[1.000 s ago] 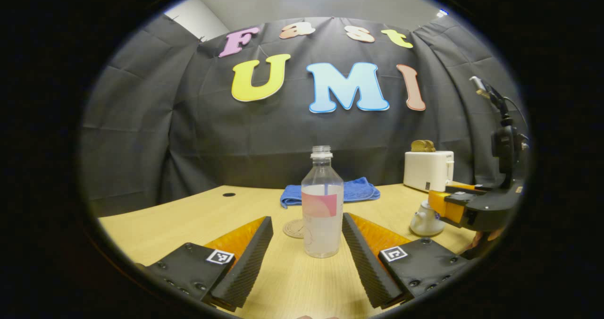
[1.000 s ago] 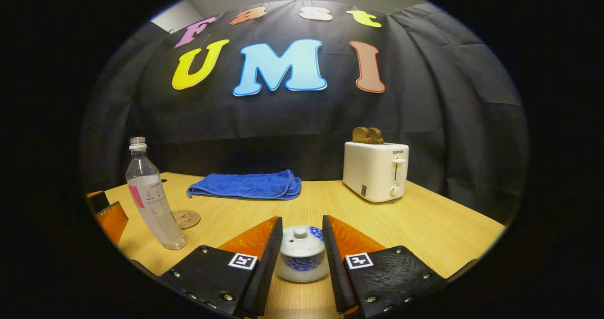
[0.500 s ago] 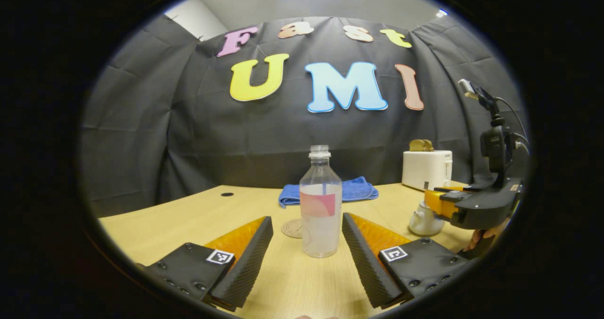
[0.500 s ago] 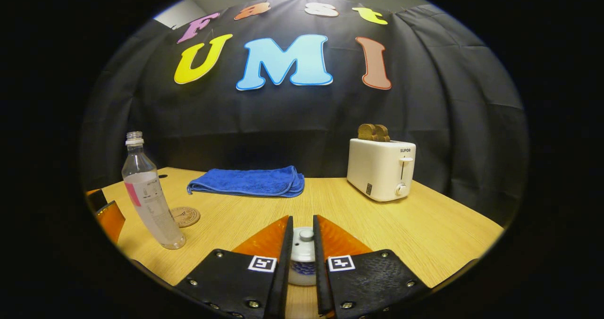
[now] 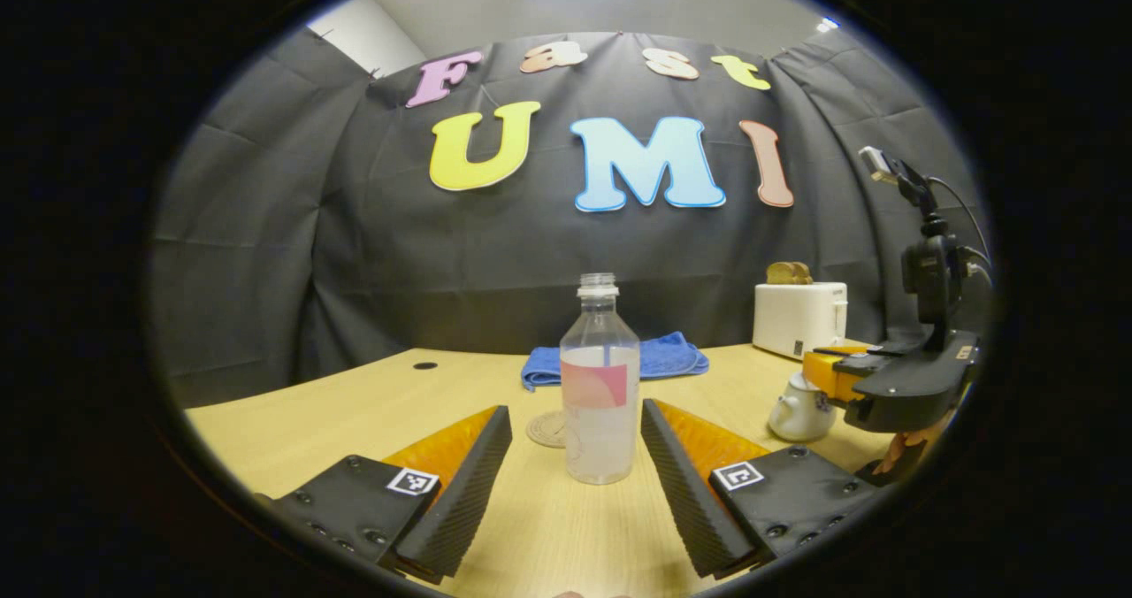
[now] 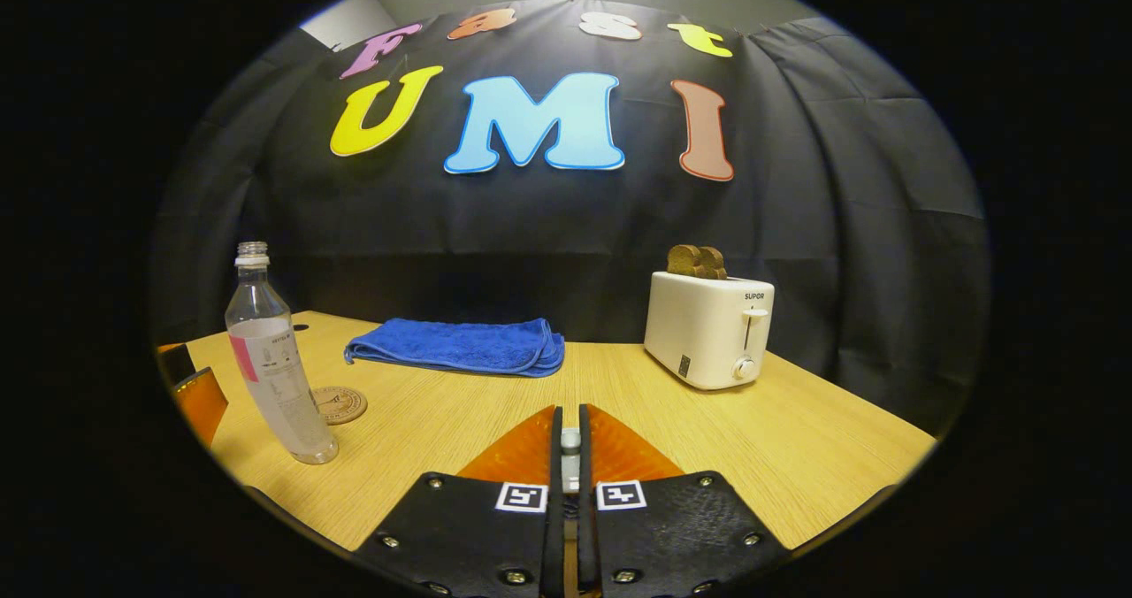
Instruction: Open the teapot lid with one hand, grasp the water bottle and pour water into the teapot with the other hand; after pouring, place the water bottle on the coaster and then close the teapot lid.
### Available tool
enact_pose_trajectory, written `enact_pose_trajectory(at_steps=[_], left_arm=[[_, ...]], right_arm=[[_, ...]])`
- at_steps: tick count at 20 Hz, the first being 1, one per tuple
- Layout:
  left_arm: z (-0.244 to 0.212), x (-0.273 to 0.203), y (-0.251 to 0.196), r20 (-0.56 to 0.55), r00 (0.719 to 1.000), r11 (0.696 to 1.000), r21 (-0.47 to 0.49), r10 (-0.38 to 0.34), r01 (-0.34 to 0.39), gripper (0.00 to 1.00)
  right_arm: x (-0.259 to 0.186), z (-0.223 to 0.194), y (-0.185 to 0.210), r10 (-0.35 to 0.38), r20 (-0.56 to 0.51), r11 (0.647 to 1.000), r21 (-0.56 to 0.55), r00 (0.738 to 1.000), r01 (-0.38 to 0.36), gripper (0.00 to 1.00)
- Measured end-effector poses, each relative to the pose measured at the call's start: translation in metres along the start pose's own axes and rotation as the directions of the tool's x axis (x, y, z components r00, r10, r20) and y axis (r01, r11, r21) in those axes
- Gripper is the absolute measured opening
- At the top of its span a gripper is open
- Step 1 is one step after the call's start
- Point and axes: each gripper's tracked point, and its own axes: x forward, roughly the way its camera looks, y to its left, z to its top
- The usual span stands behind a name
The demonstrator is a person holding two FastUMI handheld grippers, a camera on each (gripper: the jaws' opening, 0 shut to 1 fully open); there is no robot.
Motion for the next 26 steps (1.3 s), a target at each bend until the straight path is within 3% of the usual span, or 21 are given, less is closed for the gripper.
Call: enact_pose_trajectory(at_steps=[10,15,20,23,26], left_arm=[[0.002,0.015,-0.014,0.006,0.999,0.999,-0.002,-0.034,0.034,1.00],[-0.002,0.035,-0.018,-0.006,1.000,1.000,0.000,-0.024,0.024,1.00],[-0.006,0.064,-0.020,-0.039,0.999,1.000,-0.002,-0.019,0.019,1.00],[0.001,0.074,-0.015,0.010,1.000,1.000,-0.004,0.007,-0.007,1.00],[0.000,0.088,-0.024,0.006,0.999,0.999,-0.004,-0.034,0.034,1.00]], right_arm=[[-0.057,0.042,0.017,0.073,0.147,0.997,0.014,0.986,-0.076,0.06],[-0.090,0.033,0.026,0.122,0.154,0.991,0.033,0.980,-0.128,0.06],[-0.093,0.032,0.029,0.137,0.159,0.988,0.046,0.978,-0.146,0.06],[-0.091,0.029,0.029,0.142,0.152,0.988,0.046,0.978,-0.150,0.06],[-0.092,0.027,0.030,0.147,0.143,0.987,0.047,0.979,-0.155,0.06]])
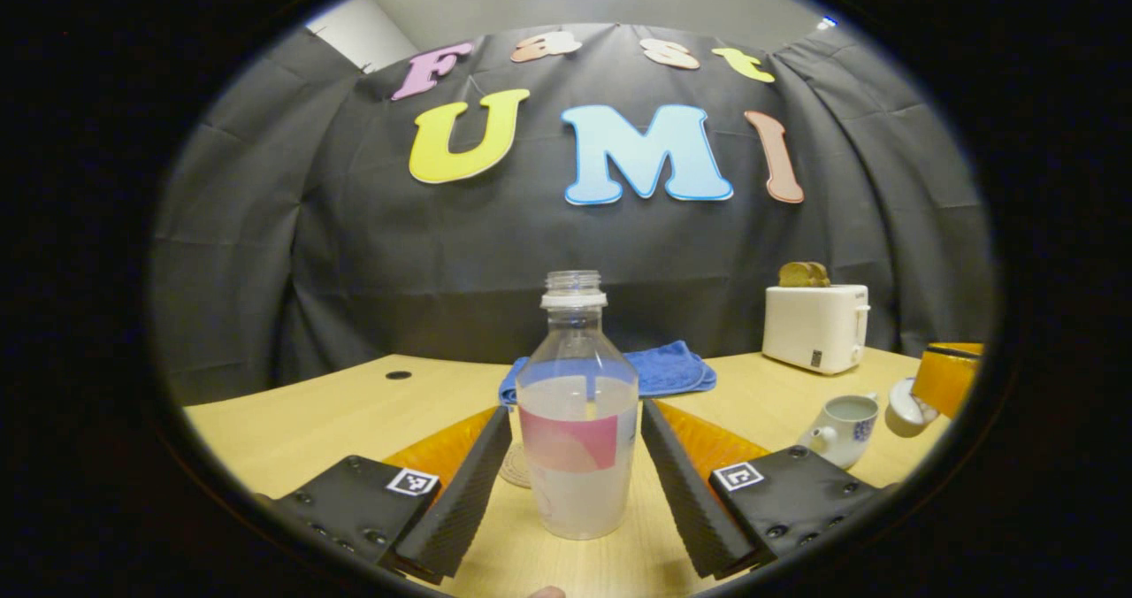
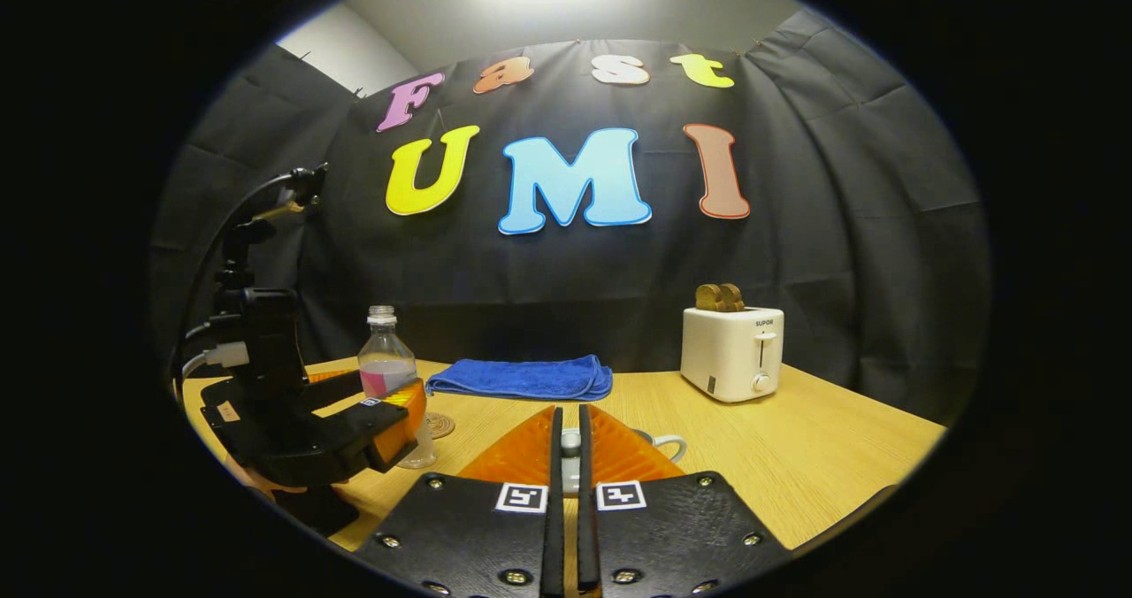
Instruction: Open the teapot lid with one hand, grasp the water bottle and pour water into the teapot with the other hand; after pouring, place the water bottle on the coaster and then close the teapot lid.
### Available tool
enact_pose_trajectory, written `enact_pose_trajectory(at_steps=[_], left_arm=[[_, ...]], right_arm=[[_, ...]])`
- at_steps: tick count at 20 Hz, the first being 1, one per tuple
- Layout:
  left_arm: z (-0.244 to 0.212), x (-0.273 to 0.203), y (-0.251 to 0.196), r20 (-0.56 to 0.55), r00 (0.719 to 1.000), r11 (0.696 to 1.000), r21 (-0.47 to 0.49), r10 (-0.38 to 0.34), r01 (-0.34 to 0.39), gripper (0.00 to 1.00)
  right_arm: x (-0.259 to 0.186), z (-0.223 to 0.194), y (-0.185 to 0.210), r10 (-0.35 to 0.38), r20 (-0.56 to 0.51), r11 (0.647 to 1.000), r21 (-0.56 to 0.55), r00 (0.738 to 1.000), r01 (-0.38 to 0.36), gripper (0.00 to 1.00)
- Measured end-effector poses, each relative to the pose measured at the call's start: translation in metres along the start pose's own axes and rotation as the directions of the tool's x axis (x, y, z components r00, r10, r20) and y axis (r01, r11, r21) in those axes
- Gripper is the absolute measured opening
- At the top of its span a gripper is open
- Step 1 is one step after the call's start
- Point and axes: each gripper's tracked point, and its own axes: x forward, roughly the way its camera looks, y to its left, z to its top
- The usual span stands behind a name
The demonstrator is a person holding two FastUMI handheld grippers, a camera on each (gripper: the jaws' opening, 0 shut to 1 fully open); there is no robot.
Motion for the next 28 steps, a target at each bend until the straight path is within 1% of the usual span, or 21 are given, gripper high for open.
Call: enact_pose_trajectory(at_steps=[5,8,10,12,15,17,19,21,22,23,25,26,28], left_arm=[[-0.001,0.004,0.001,-0.007,1.000,1.000,-0.002,-0.012,0.012,1.00],[-0.001,0.002,-0.001,-0.010,1.000,1.000,-0.002,-0.025,0.025,0.89],[0.000,-0.001,0.000,-0.006,1.000,1.000,-0.001,-0.020,0.020,0.87],[0.001,-0.005,0.000,0.001,1.000,1.000,0.000,-0.017,0.017,0.87],[0.001,-0.005,-0.004,-0.002,0.999,0.999,0.008,-0.032,0.032,0.84],[0.001,-0.005,-0.010,-0.003,0.999,0.998,0.047,-0.043,0.044,0.84],[0.003,-0.005,-0.024,-0.002,0.997,0.988,0.136,-0.071,0.071,0.84],[0.006,-0.004,-0.044,-0.010,0.992,0.966,0.228,-0.124,0.123,0.85],[0.008,-0.004,-0.053,-0.014,0.989,0.948,0.282,-0.150,0.148,0.85],[0.015,-0.004,-0.061,-0.009,0.986,0.925,0.345,-0.168,0.161,0.85],[0.020,-0.003,-0.076,-0.013,0.978,0.867,0.461,-0.207,0.190,0.84],[0.019,-0.002,-0.084,-0.023,0.974,0.840,0.502,-0.226,0.206,0.84],[0.018,0.001,-0.092,-0.037,0.969,0.791,0.571,-0.244,0.221,0.84]], right_arm=[[-0.013,0.001,0.005,0.020,0.006,1.000,0.000,1.000,-0.020,0.06],[-0.033,-0.009,0.004,0.023,-0.025,1.000,0.014,0.999,-0.022,0.06],[-0.045,-0.018,0.000,0.013,-0.045,1.000,-0.005,0.999,-0.013,0.06],[-0.053,-0.021,-0.005,0.003,-0.046,1.000,-0.006,0.999,-0.004,0.06],[-0.059,-0.020,-0.009,0.000,-0.040,1.000,0.001,0.999,0.000,0.06],[-0.065,-0.028,-0.008,0.001,-0.065,1.000,0.000,0.998,-0.001,0.06],[-0.068,-0.025,-0.010,-0.003,-0.064,1.000,0.011,0.998,0.004,0.06],[-0.070,-0.027,-0.013,-0.012,-0.073,1.000,0.013,0.997,0.013,0.06],[-0.071,-0.028,-0.014,-0.015,-0.078,1.000,0.009,0.997,0.016,0.06],[-0.072,-0.029,-0.014,-0.014,-0.086,1.000,0.008,0.996,0.015,0.06],[-0.074,-0.031,-0.013,-0.005,-0.099,1.000,0.023,0.995,0.007,0.06],[-0.076,-0.034,-0.013,0.003,-0.113,1.000,0.031,0.994,0.000,0.06],[-0.079,-0.032,-0.018,-0.005,-0.114,0.999,0.036,0.993,0.009,0.06]])
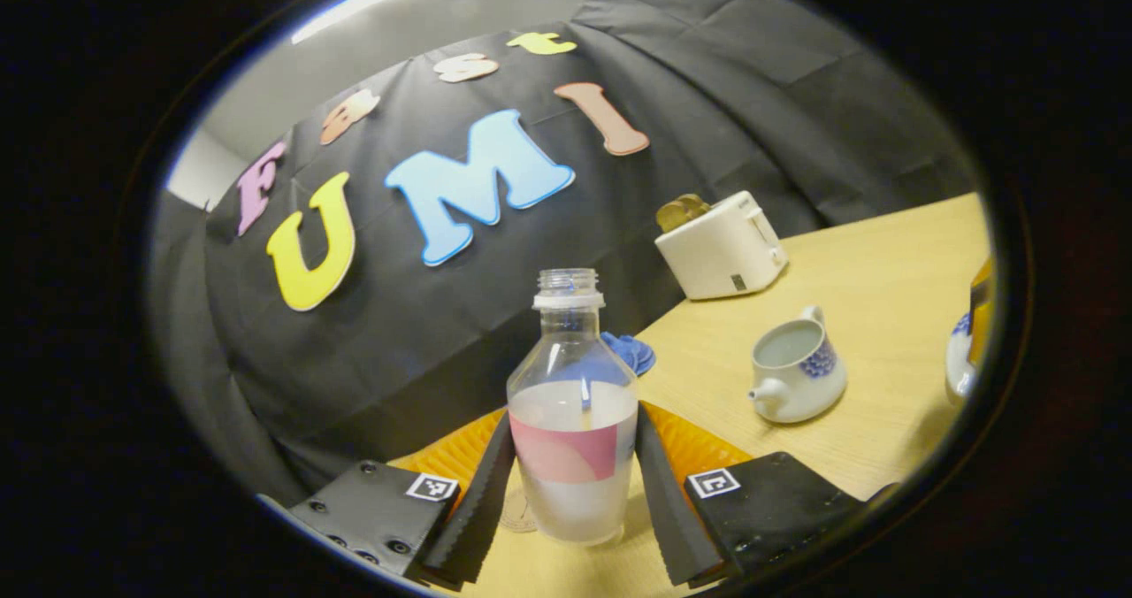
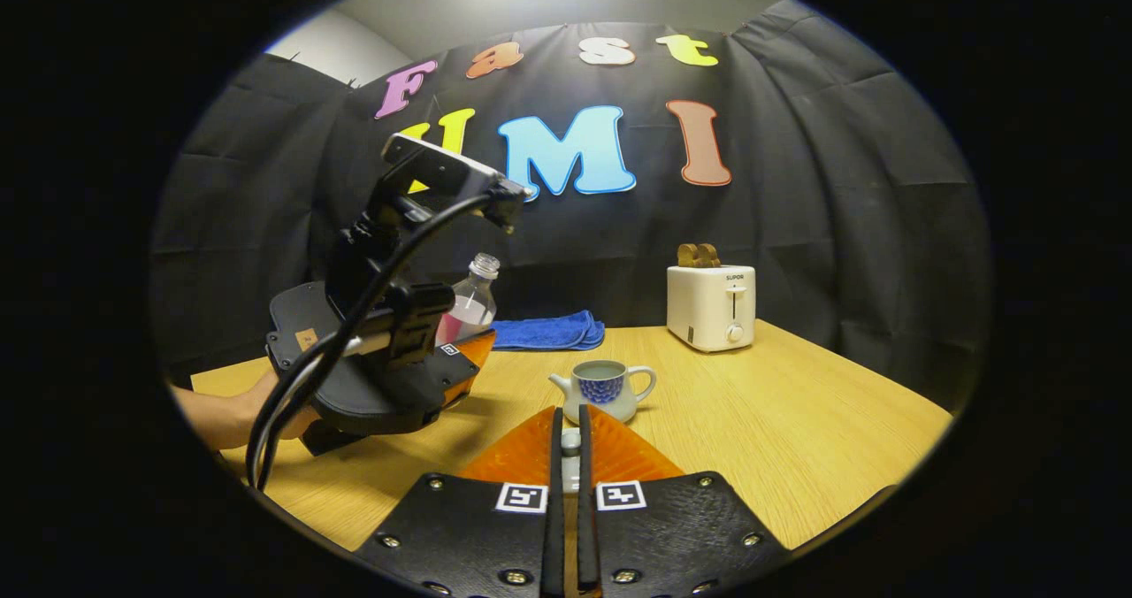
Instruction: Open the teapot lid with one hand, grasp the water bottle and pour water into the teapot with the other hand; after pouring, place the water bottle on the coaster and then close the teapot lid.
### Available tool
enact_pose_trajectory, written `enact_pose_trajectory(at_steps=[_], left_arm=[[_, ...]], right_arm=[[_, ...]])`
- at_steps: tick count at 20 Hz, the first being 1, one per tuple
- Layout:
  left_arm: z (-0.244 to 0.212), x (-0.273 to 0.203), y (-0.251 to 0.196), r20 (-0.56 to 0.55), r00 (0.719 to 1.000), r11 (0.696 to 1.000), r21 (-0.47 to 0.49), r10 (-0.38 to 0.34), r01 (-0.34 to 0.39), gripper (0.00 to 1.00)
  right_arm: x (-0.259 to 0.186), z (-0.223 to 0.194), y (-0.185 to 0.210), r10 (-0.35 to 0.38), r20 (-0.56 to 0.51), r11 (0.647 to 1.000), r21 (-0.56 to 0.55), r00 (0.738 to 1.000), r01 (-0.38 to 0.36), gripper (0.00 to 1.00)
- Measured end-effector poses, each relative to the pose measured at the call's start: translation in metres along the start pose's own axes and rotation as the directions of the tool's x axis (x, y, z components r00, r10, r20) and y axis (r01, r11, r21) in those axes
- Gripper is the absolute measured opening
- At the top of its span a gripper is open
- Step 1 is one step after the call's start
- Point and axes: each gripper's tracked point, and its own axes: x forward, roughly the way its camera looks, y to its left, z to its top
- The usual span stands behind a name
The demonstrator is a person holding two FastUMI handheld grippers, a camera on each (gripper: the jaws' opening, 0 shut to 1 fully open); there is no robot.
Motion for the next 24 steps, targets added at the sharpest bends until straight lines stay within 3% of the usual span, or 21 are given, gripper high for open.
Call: enact_pose_trajectory(at_steps=[5,8,11,18,24], left_arm=[[-0.003,0.012,-0.017,-0.040,0.998,0.984,0.173,-0.045,0.051,0.85],[-0.004,0.020,-0.028,-0.075,0.993,0.946,0.306,-0.087,0.106,0.85],[-0.003,0.022,-0.033,-0.090,0.990,0.920,0.367,-0.112,0.137,0.85],[0.000,0.021,-0.048,-0.109,0.984,0.808,0.562,-0.138,0.176,0.85],[0.001,0.021,-0.049,-0.142,0.979,0.740,0.640,-0.149,0.205,0.85]], right_arm=[[-0.009,-0.003,-0.008,-0.018,-0.014,1.000,0.008,1.000,0.018,0.06],[-0.011,-0.005,-0.007,-0.013,-0.028,1.000,0.004,1.000,0.013,0.06],[-0.013,-0.007,-0.010,-0.019,-0.043,1.000,0.000,0.999,0.019,0.06],[-0.018,-0.014,-0.015,-0.034,-0.084,0.999,-0.007,0.996,0.034,0.06],[-0.023,-0.016,-0.017,-0.040,-0.107,0.999,-0.003,0.993,0.040,0.06]])
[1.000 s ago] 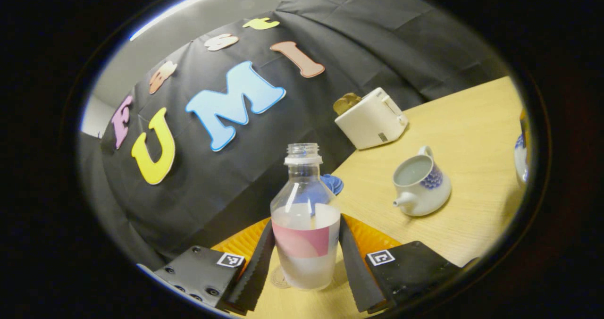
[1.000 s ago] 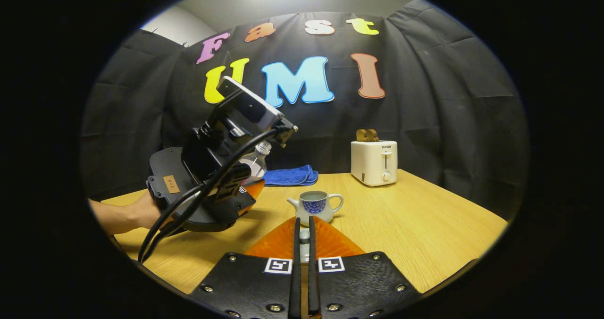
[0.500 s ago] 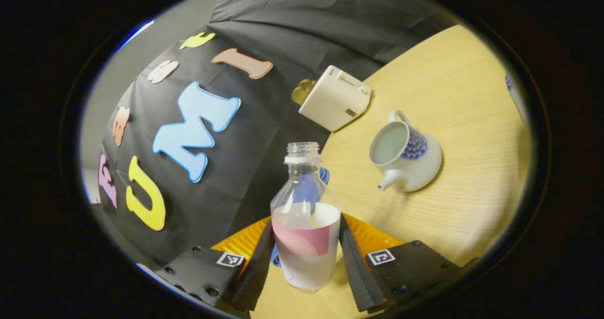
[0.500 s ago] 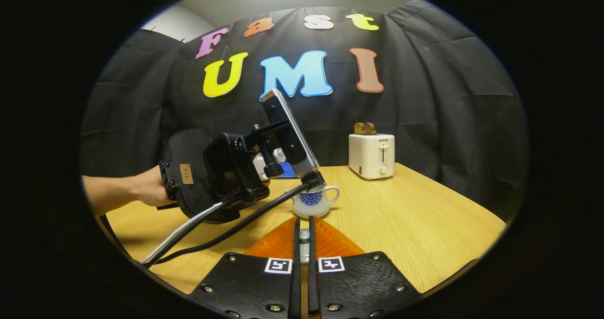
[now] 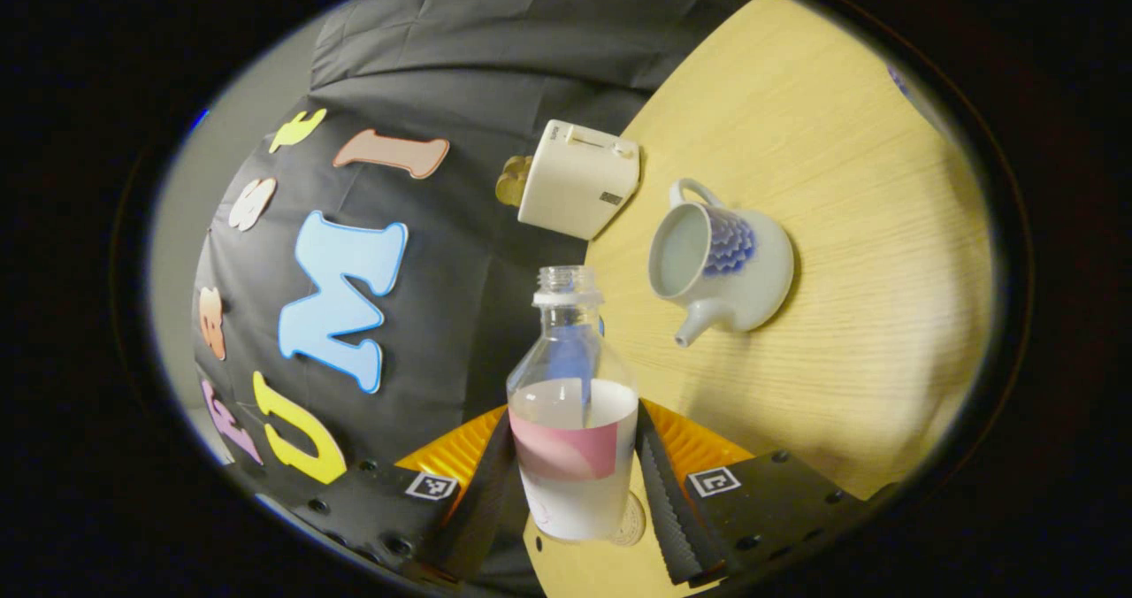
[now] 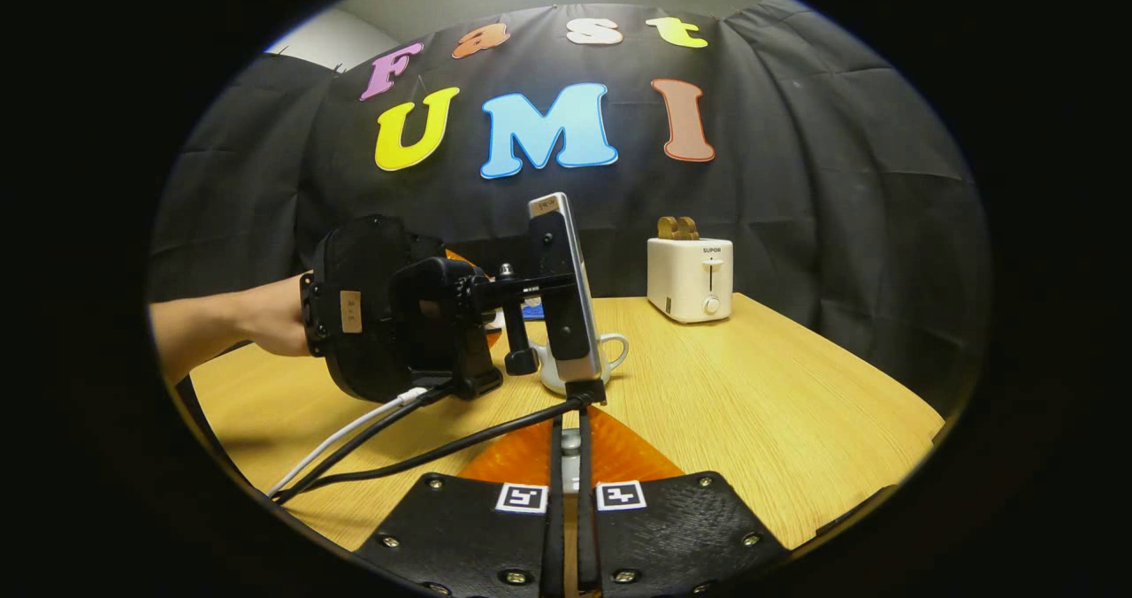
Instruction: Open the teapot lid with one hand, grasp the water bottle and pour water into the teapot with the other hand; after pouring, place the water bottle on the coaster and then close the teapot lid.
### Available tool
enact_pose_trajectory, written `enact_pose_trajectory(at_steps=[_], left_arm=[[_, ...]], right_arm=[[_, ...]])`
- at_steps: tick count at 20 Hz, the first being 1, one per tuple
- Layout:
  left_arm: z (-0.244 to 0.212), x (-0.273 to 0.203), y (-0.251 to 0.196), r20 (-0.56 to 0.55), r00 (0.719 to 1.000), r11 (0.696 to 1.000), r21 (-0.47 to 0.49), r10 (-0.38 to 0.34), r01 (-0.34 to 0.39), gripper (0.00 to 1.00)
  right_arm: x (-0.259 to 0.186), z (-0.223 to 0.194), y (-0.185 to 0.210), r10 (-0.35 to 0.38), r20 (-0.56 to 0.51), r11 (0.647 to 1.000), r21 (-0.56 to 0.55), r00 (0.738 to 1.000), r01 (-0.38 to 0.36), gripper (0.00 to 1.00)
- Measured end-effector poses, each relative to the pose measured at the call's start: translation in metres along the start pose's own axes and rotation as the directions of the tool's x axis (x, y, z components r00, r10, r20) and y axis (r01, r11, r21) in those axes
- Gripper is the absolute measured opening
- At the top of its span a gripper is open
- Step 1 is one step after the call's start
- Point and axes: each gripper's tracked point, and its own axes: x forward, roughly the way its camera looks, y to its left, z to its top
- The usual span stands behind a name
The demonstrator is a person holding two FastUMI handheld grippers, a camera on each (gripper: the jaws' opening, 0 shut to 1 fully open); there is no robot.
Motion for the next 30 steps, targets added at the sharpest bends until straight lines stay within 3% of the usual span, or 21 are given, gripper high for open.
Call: enact_pose_trajectory(at_steps=[3,17,30], left_arm=[[0.000,-0.002,-0.001,-0.020,0.999,0.997,0.059,-0.039,0.040,0.85],[0.012,-0.009,0.017,-0.092,0.993,0.946,0.312,-0.067,0.093,0.84],[0.020,-0.008,0.027,-0.146,0.985,0.894,0.424,-0.093,0.147,0.84]], right_arm=[[-0.001,-0.007,-0.001,0.002,-0.030,1.000,0.016,1.000,-0.002,0.06],[0.000,-0.013,0.003,0.030,-0.080,0.998,0.064,0.996,-0.025,0.06],[0.002,-0.015,0.003,0.040,-0.102,0.996,0.080,0.994,-0.031,0.06]])
